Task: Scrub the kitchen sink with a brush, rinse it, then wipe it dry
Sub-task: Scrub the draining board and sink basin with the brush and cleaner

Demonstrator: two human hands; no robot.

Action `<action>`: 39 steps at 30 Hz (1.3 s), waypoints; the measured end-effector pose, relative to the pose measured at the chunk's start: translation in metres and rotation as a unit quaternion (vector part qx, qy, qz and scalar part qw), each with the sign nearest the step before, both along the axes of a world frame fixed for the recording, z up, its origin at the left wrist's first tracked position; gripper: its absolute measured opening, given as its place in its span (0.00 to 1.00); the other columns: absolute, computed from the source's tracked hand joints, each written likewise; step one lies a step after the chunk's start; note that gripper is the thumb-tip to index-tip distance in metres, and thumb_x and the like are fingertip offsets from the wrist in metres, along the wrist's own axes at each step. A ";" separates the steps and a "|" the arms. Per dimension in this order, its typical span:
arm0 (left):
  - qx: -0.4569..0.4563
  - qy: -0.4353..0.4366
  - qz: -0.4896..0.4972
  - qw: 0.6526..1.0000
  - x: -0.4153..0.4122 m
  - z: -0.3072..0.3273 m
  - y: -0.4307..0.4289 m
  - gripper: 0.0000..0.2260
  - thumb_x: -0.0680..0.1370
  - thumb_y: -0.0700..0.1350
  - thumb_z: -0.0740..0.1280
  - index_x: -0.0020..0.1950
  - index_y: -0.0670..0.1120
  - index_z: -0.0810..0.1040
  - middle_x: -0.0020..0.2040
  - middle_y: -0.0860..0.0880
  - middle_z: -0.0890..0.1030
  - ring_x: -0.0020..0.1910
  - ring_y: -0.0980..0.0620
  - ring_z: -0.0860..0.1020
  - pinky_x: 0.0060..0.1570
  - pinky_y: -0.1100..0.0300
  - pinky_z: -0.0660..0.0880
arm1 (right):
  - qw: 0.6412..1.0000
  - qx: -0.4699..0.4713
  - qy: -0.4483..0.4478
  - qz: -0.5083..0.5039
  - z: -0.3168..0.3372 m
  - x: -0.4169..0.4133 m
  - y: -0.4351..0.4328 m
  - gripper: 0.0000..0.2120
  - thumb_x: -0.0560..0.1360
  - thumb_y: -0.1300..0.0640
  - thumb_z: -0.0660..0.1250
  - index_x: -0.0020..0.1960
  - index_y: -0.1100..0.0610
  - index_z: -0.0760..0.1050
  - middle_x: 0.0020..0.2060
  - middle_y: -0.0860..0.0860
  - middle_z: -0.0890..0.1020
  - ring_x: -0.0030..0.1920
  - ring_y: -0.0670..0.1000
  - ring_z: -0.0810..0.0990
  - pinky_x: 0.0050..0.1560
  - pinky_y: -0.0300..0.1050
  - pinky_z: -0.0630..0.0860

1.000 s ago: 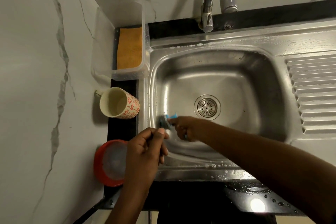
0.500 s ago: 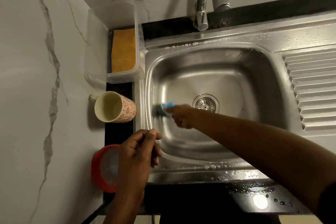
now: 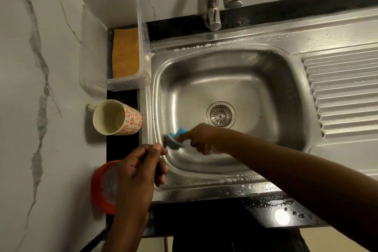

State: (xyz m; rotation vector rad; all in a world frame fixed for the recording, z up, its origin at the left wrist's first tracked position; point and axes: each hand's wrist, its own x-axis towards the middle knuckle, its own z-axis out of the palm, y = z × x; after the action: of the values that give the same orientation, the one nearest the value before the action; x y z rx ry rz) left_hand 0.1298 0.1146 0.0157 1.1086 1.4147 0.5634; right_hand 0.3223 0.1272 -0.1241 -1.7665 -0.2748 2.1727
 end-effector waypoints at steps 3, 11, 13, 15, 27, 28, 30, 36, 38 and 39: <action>0.003 0.005 0.001 1.000 -0.001 0.000 0.000 0.12 0.83 0.45 0.66 0.43 0.45 0.85 0.32 0.42 0.77 0.29 0.47 0.72 0.27 0.62 0.70 | 0.984 0.051 0.006 -0.170 0.025 0.008 0.047 0.24 0.75 0.47 0.78 0.61 0.63 0.79 0.29 0.49 0.71 0.24 0.44 0.62 0.22 0.36 0.60; 0.011 0.006 0.000 1.000 -0.002 0.003 -0.006 0.12 0.84 0.45 0.66 0.44 0.44 0.84 0.32 0.41 0.78 0.29 0.49 0.73 0.28 0.62 0.70 | 0.991 0.090 -0.083 -0.049 0.031 -0.010 0.005 0.26 0.75 0.47 0.78 0.60 0.69 0.80 0.31 0.53 0.72 0.22 0.46 0.64 0.24 0.37 0.60; 0.012 0.006 -0.005 1.000 -0.001 0.004 -0.009 0.11 0.84 0.44 0.66 0.46 0.41 0.84 0.32 0.42 0.78 0.28 0.50 0.73 0.27 0.62 0.70 | 0.987 0.102 -0.093 0.088 0.031 -0.007 -0.025 0.24 0.76 0.47 0.77 0.60 0.66 0.81 0.31 0.52 0.75 0.21 0.45 0.67 0.23 0.36 0.64; 0.009 0.000 -0.009 1.000 0.000 0.007 -0.011 0.11 0.84 0.44 0.66 0.46 0.41 0.84 0.32 0.43 0.79 0.28 0.50 0.73 0.28 0.62 0.70 | 0.971 0.121 -0.109 0.176 0.034 0.002 -0.036 0.23 0.76 0.45 0.77 0.58 0.64 0.82 0.31 0.51 0.77 0.22 0.45 0.70 0.24 0.37 0.67; 0.035 -0.029 -0.002 0.999 -0.004 0.020 -0.015 0.12 0.84 0.43 0.65 0.44 0.42 0.83 0.31 0.43 0.78 0.27 0.51 0.72 0.28 0.63 0.70 | 0.921 0.138 -0.197 0.307 0.014 -0.007 -0.007 0.16 0.74 0.50 0.79 0.44 0.62 0.79 0.30 0.51 0.78 0.22 0.45 0.72 0.23 0.36 0.68; 0.035 -0.026 -0.005 0.999 -0.004 0.019 -0.015 0.12 0.84 0.44 0.65 0.45 0.42 0.83 0.31 0.43 0.78 0.28 0.51 0.73 0.28 0.63 0.71 | 0.917 0.152 -0.201 0.309 0.017 -0.012 -0.002 0.16 0.74 0.50 0.79 0.46 0.62 0.79 0.31 0.51 0.78 0.23 0.46 0.72 0.24 0.37 0.69; 0.035 -0.018 -0.012 0.999 -0.002 0.017 -0.016 0.12 0.84 0.44 0.65 0.45 0.42 0.84 0.31 0.44 0.79 0.28 0.51 0.73 0.28 0.64 0.71 | 0.915 0.156 -0.190 0.319 0.028 -0.009 0.003 0.19 0.74 0.50 0.79 0.50 0.66 0.81 0.31 0.52 0.77 0.24 0.47 0.71 0.24 0.38 0.67; 0.053 -0.010 -0.020 0.998 0.004 0.019 -0.003 0.10 0.84 0.44 0.66 0.45 0.43 0.83 0.31 0.45 0.79 0.28 0.52 0.74 0.30 0.63 0.72 | 0.918 0.165 -0.161 0.323 0.058 0.021 -0.017 0.22 0.75 0.45 0.77 0.59 0.61 0.84 0.30 0.50 0.76 0.22 0.45 0.68 0.23 0.36 0.65; 0.100 0.008 -0.022 0.995 0.008 0.026 0.011 0.09 0.83 0.44 0.68 0.44 0.44 0.83 0.32 0.47 0.80 0.30 0.53 0.76 0.33 0.60 0.74 | 0.916 0.190 -0.174 0.307 0.055 0.022 -0.027 0.22 0.75 0.44 0.77 0.59 0.60 0.84 0.32 0.50 0.78 0.24 0.45 0.70 0.23 0.37 0.67; 0.144 0.030 -0.028 0.989 0.011 0.030 0.022 0.08 0.82 0.44 0.69 0.44 0.45 0.83 0.33 0.49 0.81 0.31 0.55 0.77 0.36 0.61 0.76 | 0.920 0.196 -0.181 0.287 0.054 0.023 -0.030 0.22 0.75 0.43 0.77 0.59 0.59 0.84 0.32 0.50 0.78 0.24 0.45 0.70 0.23 0.38 0.67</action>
State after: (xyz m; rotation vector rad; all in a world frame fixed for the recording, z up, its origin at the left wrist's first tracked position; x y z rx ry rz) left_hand 0.1406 0.1363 0.0454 1.4001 1.3782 0.7157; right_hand 0.3455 0.0975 -0.0706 -1.9928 -1.3686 1.8947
